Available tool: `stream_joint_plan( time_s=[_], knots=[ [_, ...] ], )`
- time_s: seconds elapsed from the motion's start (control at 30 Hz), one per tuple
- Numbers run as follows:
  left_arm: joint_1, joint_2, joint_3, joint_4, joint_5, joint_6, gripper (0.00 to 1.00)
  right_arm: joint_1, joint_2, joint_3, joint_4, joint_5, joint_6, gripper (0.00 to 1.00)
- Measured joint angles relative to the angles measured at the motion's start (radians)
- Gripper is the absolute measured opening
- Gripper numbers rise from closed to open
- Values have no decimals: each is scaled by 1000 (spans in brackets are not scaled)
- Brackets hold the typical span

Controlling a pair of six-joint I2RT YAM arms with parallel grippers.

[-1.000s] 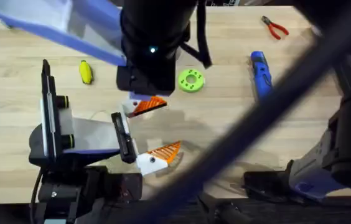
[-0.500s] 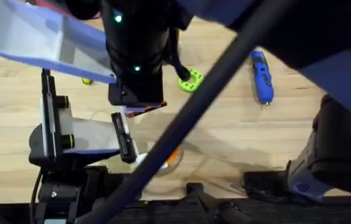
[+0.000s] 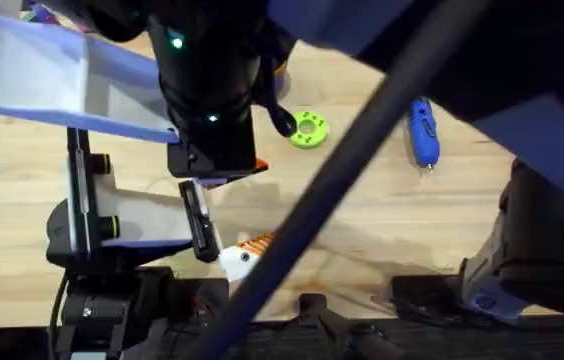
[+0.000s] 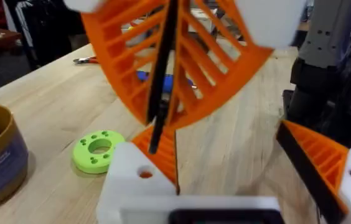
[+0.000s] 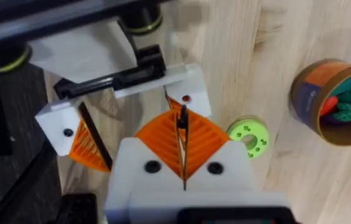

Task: Pick up the gripper from the table and insert it into the empty holder that is missing its gripper. Then pick up a screw, insert it into the mounting hole, and use the screwdriver to tighten it. Finally, clean up the table by picking up the vegetable and placing it into the bucket.

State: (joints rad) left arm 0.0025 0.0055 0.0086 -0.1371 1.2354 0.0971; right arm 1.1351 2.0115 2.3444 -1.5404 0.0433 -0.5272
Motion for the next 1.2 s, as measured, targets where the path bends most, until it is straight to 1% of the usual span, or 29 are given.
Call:
stream_joint_plan(
  time_s=[0.4, 1.2],
  knots=[
    [0, 0, 0, 0, 0, 0, 985, 0, 32, 0, -1, 0, -15, 6],
    [0, 0, 0, 0, 0, 0, 985, -3, 33, 0, -4, 0, -20, 6]
  ],
)
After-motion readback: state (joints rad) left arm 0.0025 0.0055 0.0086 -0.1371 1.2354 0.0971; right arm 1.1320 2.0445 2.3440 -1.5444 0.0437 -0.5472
